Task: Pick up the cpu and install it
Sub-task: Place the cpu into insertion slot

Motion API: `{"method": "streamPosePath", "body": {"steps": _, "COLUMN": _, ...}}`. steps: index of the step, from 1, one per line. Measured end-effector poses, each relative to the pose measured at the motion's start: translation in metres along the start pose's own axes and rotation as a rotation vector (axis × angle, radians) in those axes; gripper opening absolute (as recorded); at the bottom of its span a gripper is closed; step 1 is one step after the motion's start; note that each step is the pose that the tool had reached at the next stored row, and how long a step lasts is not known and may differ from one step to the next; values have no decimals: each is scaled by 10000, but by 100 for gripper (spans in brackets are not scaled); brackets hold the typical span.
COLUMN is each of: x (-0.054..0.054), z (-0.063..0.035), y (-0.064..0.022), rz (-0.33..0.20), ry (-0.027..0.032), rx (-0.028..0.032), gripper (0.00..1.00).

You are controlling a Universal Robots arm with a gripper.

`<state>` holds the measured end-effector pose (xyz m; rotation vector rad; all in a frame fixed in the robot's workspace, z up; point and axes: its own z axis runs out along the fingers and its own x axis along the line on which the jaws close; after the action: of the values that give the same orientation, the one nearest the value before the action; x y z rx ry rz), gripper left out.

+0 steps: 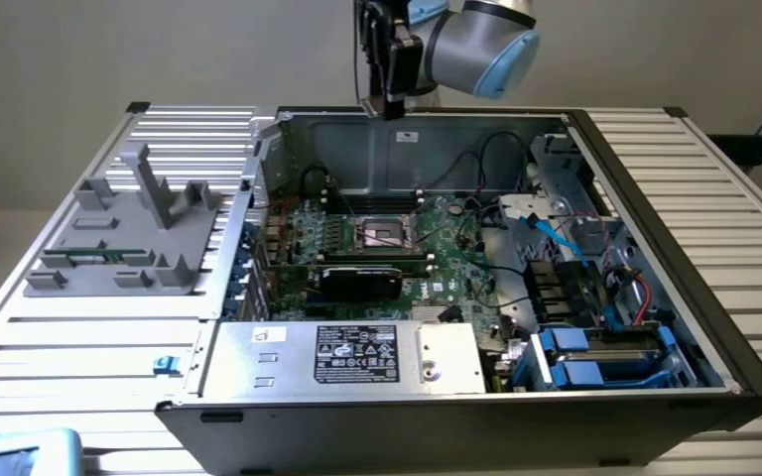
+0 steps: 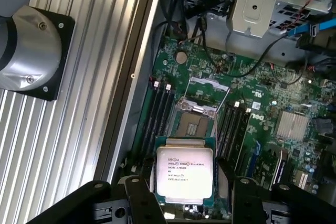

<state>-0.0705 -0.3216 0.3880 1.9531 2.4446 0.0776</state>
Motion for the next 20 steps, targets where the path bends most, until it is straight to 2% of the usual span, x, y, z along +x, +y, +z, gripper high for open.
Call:
{"method": "streamPosePath", "body": {"steps": 7, "x": 0, "z": 4, "y": 0, "rz": 1083, "ry": -50, "rx": -23, "gripper": 55}}
{"method": "streamPosePath", "body": {"steps": 10, "x": 0, "z": 5, "y": 0, "rz": 1474, "ry": -54, "rx": -36, "gripper": 55}}
{"method": "streamPosePath", "body": {"steps": 14, "x": 0, "z": 6, "y": -1, "rz": 1887, "ry": 8, "rx": -68, "gripper": 55}}
{"method": "streamPosePath", "body": {"steps": 17, "x": 0, "z": 7, "y": 0, "rz": 2062, "ry": 99, "rx": -93, "gripper": 55}}
{"method": "streamPosePath", "body": {"steps": 20, "x": 0, "z": 7, "y": 0, "rz": 2071, "ry": 111, "rx": -95, "gripper": 55}}
